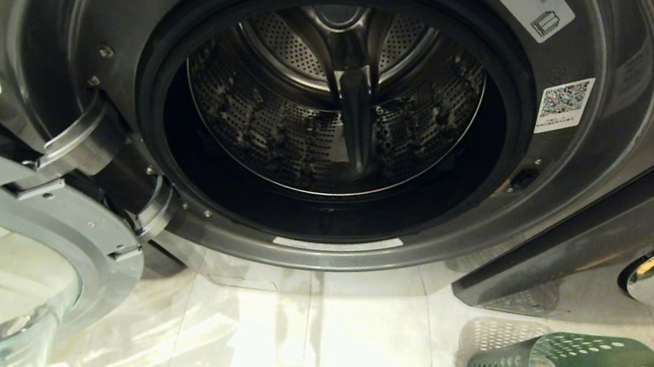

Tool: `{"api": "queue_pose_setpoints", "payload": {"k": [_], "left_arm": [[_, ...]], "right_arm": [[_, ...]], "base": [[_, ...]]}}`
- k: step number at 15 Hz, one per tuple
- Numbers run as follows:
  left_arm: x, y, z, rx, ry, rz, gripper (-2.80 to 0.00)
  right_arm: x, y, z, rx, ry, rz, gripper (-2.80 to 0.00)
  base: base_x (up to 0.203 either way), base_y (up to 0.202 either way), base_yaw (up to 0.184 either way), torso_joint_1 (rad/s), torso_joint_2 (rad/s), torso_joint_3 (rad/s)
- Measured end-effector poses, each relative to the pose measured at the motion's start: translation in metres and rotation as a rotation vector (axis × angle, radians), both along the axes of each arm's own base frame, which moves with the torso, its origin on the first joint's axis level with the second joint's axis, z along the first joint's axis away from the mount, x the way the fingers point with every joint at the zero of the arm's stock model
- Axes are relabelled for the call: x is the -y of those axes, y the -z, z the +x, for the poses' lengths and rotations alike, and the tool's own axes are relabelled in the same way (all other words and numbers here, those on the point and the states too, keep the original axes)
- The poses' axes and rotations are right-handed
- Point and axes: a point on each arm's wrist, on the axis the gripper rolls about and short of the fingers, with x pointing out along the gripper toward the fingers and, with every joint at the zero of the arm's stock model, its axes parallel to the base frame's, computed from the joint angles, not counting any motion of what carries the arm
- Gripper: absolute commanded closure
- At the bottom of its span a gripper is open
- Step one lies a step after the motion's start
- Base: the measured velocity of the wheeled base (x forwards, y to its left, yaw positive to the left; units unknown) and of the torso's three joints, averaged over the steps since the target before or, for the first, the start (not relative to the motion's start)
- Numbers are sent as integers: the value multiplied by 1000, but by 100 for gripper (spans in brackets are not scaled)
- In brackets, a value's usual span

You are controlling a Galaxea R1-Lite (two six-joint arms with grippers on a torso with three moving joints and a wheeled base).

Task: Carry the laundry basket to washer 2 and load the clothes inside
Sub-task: Place the clothes into the washing machine

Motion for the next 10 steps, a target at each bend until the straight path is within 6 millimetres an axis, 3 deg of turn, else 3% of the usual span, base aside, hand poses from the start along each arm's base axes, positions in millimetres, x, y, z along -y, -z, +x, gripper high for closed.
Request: {"api": "queue_pose_setpoints", "payload": {"k": [2,4,7,10], "left_arm": [[0,0,0,1,0,-1,0],[0,0,0,0,-3,-1,0],[0,0,0,0,-1,-1,0],[0,0,0,0,-1,-1,0]], "right_arm": [[2,-41,32,-148,100,142,0],[3,-45,76,-364,210,281,0],[5,-6,126,-661,377,415,0],[5,41,148,-828,455,436,0]], "base": [[0,0,0,0,0,0],[0,0,0,0,0,0],[0,0,0,0,0,0],[0,0,0,0,0,0]]}}
